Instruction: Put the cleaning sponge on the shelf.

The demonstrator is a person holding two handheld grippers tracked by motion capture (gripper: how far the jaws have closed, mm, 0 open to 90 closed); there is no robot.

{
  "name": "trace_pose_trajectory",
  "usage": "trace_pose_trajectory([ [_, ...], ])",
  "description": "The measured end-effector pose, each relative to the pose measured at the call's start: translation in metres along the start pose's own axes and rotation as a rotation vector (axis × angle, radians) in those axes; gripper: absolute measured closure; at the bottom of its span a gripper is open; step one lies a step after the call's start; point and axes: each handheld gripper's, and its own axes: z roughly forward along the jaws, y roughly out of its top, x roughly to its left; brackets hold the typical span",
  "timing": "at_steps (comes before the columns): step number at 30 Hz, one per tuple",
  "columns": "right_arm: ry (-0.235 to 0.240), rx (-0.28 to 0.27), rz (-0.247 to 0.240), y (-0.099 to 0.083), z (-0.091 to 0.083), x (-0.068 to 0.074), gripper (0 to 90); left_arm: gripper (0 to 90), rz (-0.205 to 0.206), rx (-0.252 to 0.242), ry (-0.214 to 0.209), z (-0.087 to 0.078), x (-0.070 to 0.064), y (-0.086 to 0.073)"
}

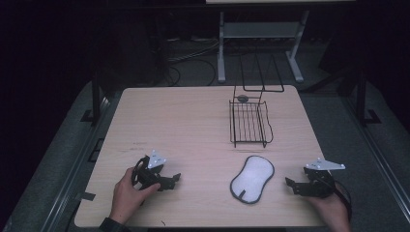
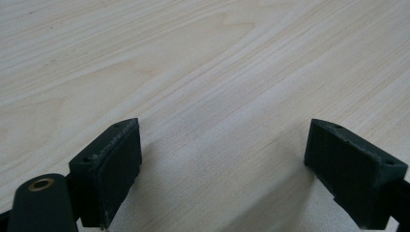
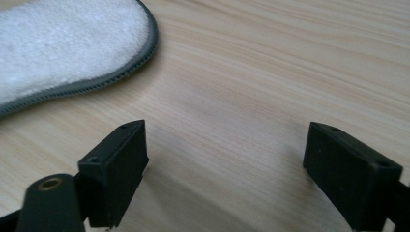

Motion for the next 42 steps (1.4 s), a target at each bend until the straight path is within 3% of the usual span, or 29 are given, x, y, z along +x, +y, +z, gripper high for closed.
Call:
trace_pose_trajectory([
  [7, 0.056, -0.032, 0.005, 0.006, -0.009, 0.008, 34.3, 12.4, 0.000, 0.000, 0.000, 0.000, 0.000, 0.000],
  [15, 0.142, -0.063, -0.032, 0.017, -0.015, 0.020, 80.9, 12.4, 0.000, 0.000, 0.000, 0.000, 0.000, 0.000],
  [18, 0.201, -0.061, -0.041, 0.021, -0.015, 0.027, 89.6, 12.4, 0.000, 0.000, 0.000, 0.000, 0.000, 0.000],
  [20, 0.246, -0.047, -0.054, 0.023, -0.013, 0.033, 89.7, 12.4, 0.000, 0.000, 0.000, 0.000, 0.000, 0.000],
  [25, 0.308, -0.015, -0.096, 0.024, -0.006, 0.049, 89.8, 12.4, 0.000, 0.000, 0.000, 0.000, 0.000, 0.000],
  [37, 0.392, 0.024, -0.191, 0.027, 0.005, 0.080, 89.7, 12.4, 0.002, 0.002, 0.000, 0.000, 0.000, 0.000],
  [42, 0.405, 0.035, -0.200, 0.029, 0.009, 0.087, 89.7, 12.4, 0.001, 0.001, 0.000, 0.000, 0.000, 0.000],
])
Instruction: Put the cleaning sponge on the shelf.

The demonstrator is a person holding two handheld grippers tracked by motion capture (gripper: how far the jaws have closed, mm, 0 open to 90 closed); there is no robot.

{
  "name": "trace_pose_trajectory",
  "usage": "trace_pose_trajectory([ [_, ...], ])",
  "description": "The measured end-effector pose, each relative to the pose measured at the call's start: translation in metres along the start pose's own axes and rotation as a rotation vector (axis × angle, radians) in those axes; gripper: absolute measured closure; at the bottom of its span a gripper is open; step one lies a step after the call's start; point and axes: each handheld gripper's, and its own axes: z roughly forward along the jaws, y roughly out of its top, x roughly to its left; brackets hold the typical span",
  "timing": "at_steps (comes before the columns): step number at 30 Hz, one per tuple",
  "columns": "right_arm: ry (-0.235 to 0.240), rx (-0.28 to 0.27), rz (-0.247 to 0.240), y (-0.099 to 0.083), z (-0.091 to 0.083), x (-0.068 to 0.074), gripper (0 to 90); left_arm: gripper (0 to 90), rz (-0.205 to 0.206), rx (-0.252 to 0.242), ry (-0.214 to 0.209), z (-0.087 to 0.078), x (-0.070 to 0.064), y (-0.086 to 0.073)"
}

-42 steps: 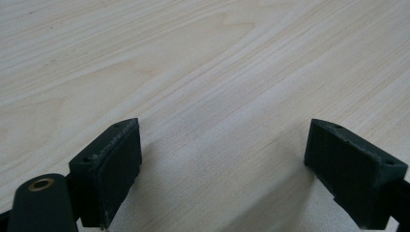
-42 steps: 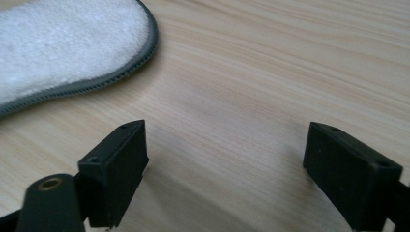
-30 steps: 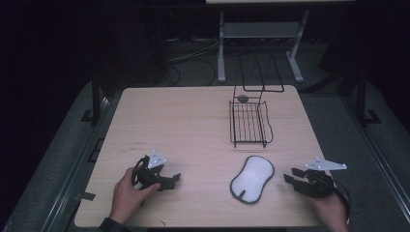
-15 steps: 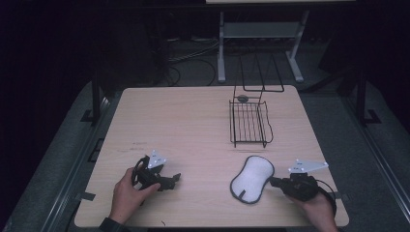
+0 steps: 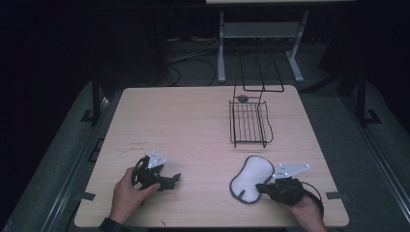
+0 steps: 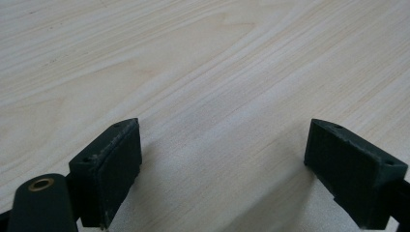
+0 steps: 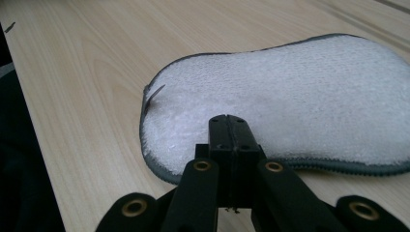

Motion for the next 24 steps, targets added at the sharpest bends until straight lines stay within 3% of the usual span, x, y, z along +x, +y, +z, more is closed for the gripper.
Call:
trace_pose_trajectory([
  [18, 0.068, 0.006, -0.069, 0.019, 0.027, 0.019, 89.7, 12.4, 0.001, 0.001, 0.000, 0.000, 0.000, 0.000],
  [24, 0.043, -0.030, -0.063, 0.021, 0.017, 0.012, 89.7, 12.4, 0.001, 0.002, -0.001, 0.000, 0.000, 0.000],
])
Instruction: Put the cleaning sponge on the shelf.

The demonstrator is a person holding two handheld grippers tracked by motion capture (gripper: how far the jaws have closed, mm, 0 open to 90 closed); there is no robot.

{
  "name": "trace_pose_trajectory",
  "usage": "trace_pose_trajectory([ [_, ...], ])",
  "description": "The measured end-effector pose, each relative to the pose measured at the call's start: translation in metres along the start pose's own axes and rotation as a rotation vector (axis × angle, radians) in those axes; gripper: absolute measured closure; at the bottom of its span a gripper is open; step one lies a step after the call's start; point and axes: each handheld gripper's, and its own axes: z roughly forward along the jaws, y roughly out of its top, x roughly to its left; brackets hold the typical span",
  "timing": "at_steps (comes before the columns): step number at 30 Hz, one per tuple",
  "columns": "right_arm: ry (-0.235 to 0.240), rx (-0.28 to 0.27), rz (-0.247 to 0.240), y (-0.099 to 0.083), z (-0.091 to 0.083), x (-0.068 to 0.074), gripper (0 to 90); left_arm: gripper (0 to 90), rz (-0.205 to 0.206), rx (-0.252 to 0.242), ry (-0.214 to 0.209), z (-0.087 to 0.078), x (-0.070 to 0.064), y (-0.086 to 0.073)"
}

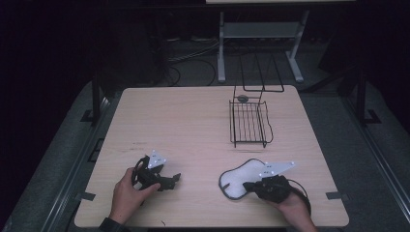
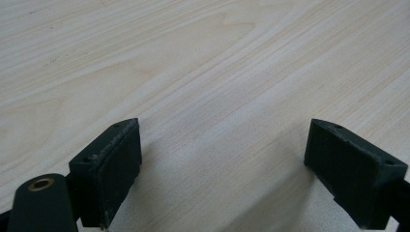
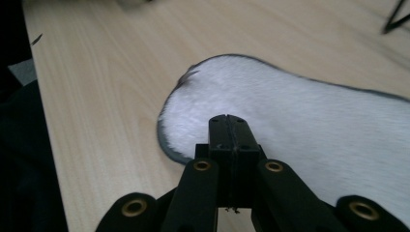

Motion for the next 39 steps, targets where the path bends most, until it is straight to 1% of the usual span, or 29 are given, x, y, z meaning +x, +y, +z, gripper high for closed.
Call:
trace_pose_trajectory([
  [3, -0.040, -0.016, 0.012, 0.001, -0.008, -0.010, 89.7, 12.4, 0.001, 0.000, 0.000, 0.000, 0.000, 0.000],
  [8, -0.120, -0.036, 0.038, 0.001, -0.018, -0.035, 89.7, 12.4, -0.001, -0.001, 0.001, 0.000, 0.000, 0.000],
  [10, -0.150, -0.051, 0.055, 0.003, -0.022, -0.045, 89.7, 12.4, -0.003, -0.002, 0.001, 0.000, 0.000, 0.000],
  [12, -0.172, -0.062, 0.061, 0.004, -0.023, -0.053, 89.7, 12.4, -0.003, -0.002, 0.001, 0.000, 0.000, 0.000],
  [13, -0.187, -0.076, 0.075, 0.004, -0.024, -0.059, 89.7, 12.4, -0.003, -0.002, 0.001, 0.000, 0.000, 0.000],
  [15, -0.193, -0.074, 0.090, 0.004, -0.024, -0.065, 89.7, 12.4, -0.003, -0.002, 0.001, 0.000, 0.000, 0.000],
  [16, -0.207, -0.066, 0.087, 0.005, -0.023, -0.069, 89.7, 12.4, -0.003, -0.002, 0.001, 0.000, 0.000, 0.000],
  [18, -0.206, -0.071, 0.088, 0.005, -0.021, -0.073, 89.7, 12.4, -0.003, -0.002, 0.001, 0.000, 0.000, 0.000],
  [21, -0.205, -0.066, 0.090, 0.005, -0.018, -0.076, 89.7, 12.4, -0.004, -0.003, 0.001, 0.000, 0.000, 0.000],
  [22, -0.200, -0.057, 0.095, 0.005, -0.016, -0.075, 89.7, 12.4, -0.004, -0.003, 0.001, 0.000, 0.000, 0.000],
  [26, -0.184, -0.037, 0.083, 0.005, -0.010, -0.071, 89.7, 12.4, -0.005, -0.003, 0.001, 0.000, 0.000, 0.000],
  [30, -0.185, -0.007, 0.079, 0.002, -0.007, -0.070, 89.7, 12.4, -0.003, -0.002, 0.001, 0.000, 0.000, 0.000],
  [32, -0.179, -0.008, 0.083, 0.001, -0.008, -0.069, 89.7, 12.4, -0.003, -0.002, 0.001, 0.000, 0.000, 0.000],
  [36, -0.185, -0.002, 0.080, -0.002, -0.010, -0.065, 89.7, 12.4, -0.004, -0.002, 0.001, 0.000, 0.000, 0.000],
  [39, -0.189, -0.001, 0.088, -0.005, -0.012, -0.061, 89.7, 12.4, -0.004, -0.002, 0.001, 0.000, 0.000, 0.000],
])
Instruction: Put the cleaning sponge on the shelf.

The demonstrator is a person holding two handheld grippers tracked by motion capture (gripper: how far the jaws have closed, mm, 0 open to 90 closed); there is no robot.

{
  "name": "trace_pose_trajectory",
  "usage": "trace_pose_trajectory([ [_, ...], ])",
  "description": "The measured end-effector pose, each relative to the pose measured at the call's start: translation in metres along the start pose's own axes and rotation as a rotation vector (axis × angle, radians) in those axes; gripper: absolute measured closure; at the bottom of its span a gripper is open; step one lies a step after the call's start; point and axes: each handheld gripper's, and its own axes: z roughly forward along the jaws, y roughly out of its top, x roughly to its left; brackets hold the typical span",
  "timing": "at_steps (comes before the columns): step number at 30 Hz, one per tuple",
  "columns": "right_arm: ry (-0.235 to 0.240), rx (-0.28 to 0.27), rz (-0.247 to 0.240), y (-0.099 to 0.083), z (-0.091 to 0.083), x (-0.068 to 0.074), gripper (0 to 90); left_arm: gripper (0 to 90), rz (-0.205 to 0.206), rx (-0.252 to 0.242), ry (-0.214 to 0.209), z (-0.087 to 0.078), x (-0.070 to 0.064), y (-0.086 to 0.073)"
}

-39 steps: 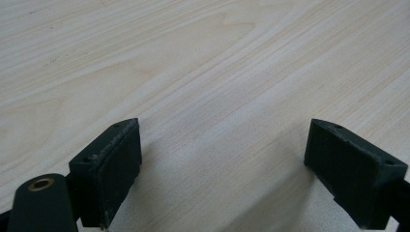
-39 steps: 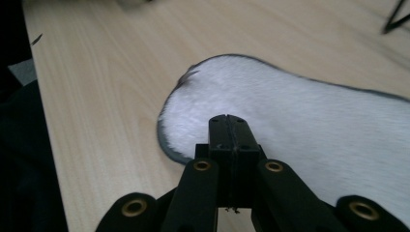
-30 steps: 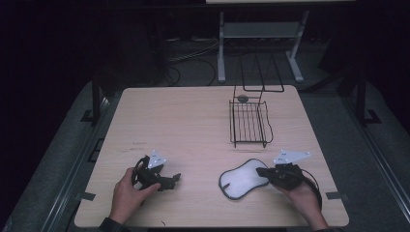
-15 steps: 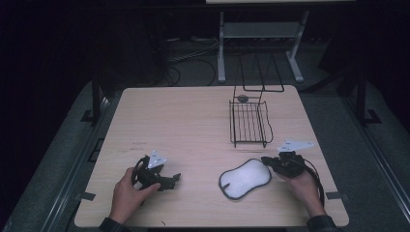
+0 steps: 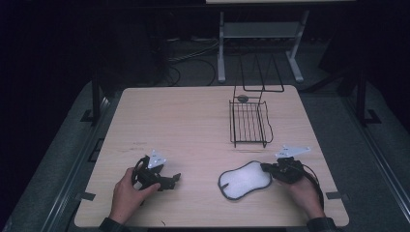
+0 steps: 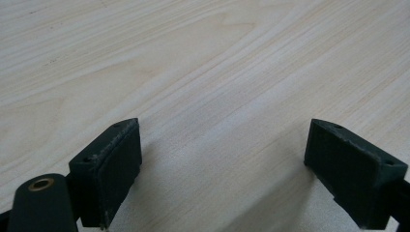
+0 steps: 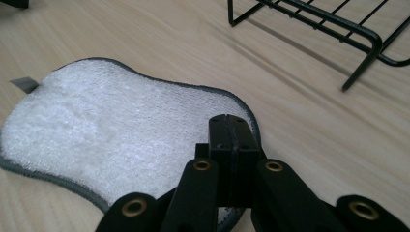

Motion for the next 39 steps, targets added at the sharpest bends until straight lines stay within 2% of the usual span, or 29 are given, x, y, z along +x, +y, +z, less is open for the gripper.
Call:
trace_pose_trajectory([
  [6, -0.004, 0.007, 0.026, -0.009, -0.010, 0.005, 89.7, 12.4, 0.001, 0.000, 0.000, 0.000, 0.000, 0.000],
  [18, -0.007, 0.011, 0.033, -0.024, -0.026, 0.017, 89.7, 12.4, 0.000, 0.000, -0.001, 0.000, 0.000, 0.000],
  [34, 0.052, 0.022, 0.006, -0.046, -0.044, 0.055, 89.6, 12.4, -0.002, -0.001, 0.000, 0.000, 0.000, 0.000],
  [36, 0.054, 0.011, -0.001, -0.045, -0.044, 0.055, 87.2, 12.4, -0.001, -0.001, 0.000, 0.000, 0.000, 0.000],
  [39, 0.062, -0.001, 0.006, -0.041, -0.044, 0.051, 78.0, 12.4, -0.001, -0.001, 0.000, 0.000, 0.000, 0.000],
])
